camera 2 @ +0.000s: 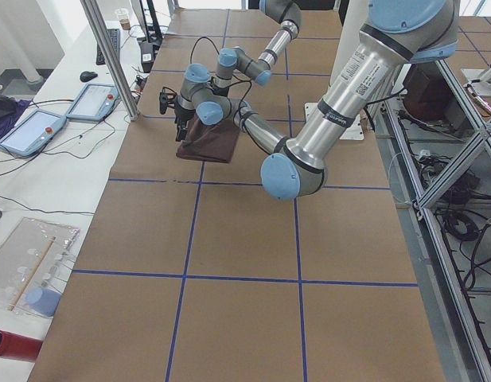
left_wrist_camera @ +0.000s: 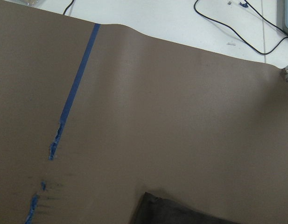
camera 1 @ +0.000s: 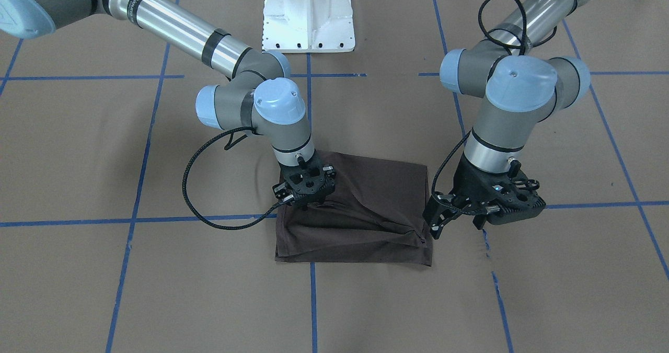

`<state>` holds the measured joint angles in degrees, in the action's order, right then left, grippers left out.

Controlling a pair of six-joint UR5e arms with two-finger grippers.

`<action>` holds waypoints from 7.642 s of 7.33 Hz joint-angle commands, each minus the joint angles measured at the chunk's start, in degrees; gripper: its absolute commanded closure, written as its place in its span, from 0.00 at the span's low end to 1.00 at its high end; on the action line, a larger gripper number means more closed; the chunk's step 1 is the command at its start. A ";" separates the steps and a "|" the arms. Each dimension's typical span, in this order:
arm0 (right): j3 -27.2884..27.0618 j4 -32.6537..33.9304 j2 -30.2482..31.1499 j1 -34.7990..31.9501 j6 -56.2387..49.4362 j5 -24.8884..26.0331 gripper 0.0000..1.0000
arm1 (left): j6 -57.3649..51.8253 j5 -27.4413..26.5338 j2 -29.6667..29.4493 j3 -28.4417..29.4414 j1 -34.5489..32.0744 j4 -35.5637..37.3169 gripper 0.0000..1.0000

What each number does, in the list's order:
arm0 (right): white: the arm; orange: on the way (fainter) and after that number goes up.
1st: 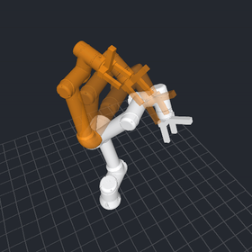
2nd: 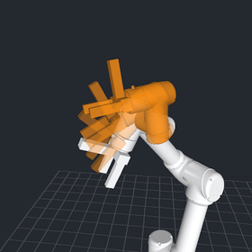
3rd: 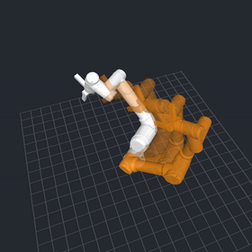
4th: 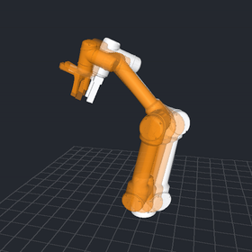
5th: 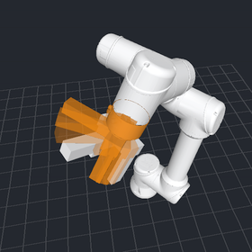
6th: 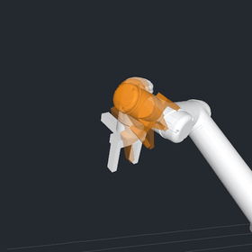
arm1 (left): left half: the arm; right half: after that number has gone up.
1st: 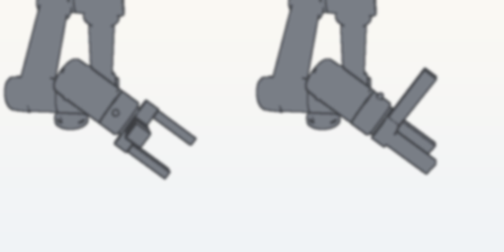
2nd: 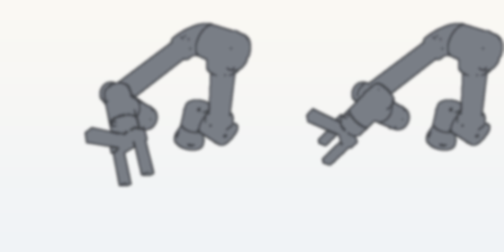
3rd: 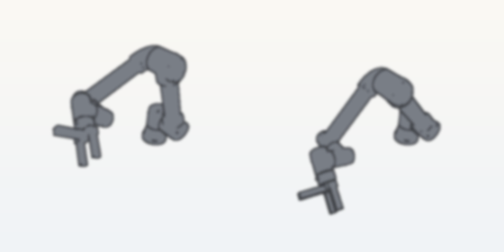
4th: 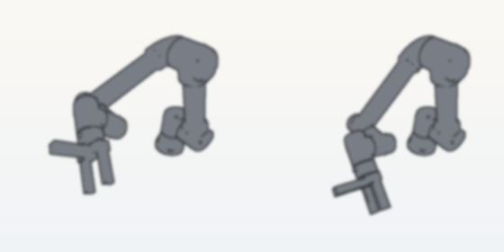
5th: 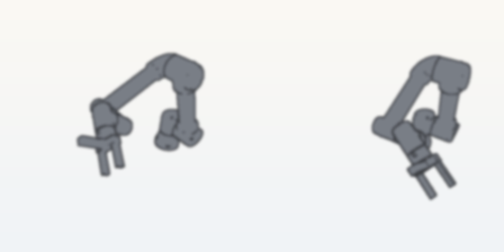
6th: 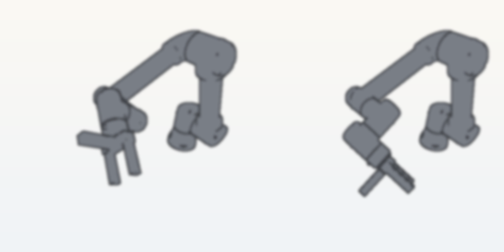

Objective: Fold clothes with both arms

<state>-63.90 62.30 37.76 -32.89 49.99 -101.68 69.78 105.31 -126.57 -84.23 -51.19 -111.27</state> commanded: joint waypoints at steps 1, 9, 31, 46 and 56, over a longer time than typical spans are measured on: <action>0.00 0.27 0.03 -0.24 -0.33 0.08 1.00 | 0.09 -0.02 0.00 0.03 -0.05 0.00 0.00; -1.05 0.01 -0.05 -7.89 0.28 0.78 0.61 | 0.70 -0.02 -0.17 0.03 -0.31 0.00 0.00; -28.30 38.07 53.64 -60.27 -64.79 -36.75 0.00 | -74.88 23.97 38.07 -7.87 -38.99 12.26 0.00; -32.25 25.33 57.52 -56.67 -48.67 -33.67 0.00 | -74.27 24.06 37.18 -7.09 -38.90 15.91 0.00; -31.90 25.33 56.72 -56.67 -48.67 -35.25 0.00 | -71.45 24.06 37.09 -5.86 -38.90 15.47 0.00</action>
<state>-95.82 87.63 94.54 -89.56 1.39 -136.93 -1.71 129.38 -89.40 -90.09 -90.09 -95.79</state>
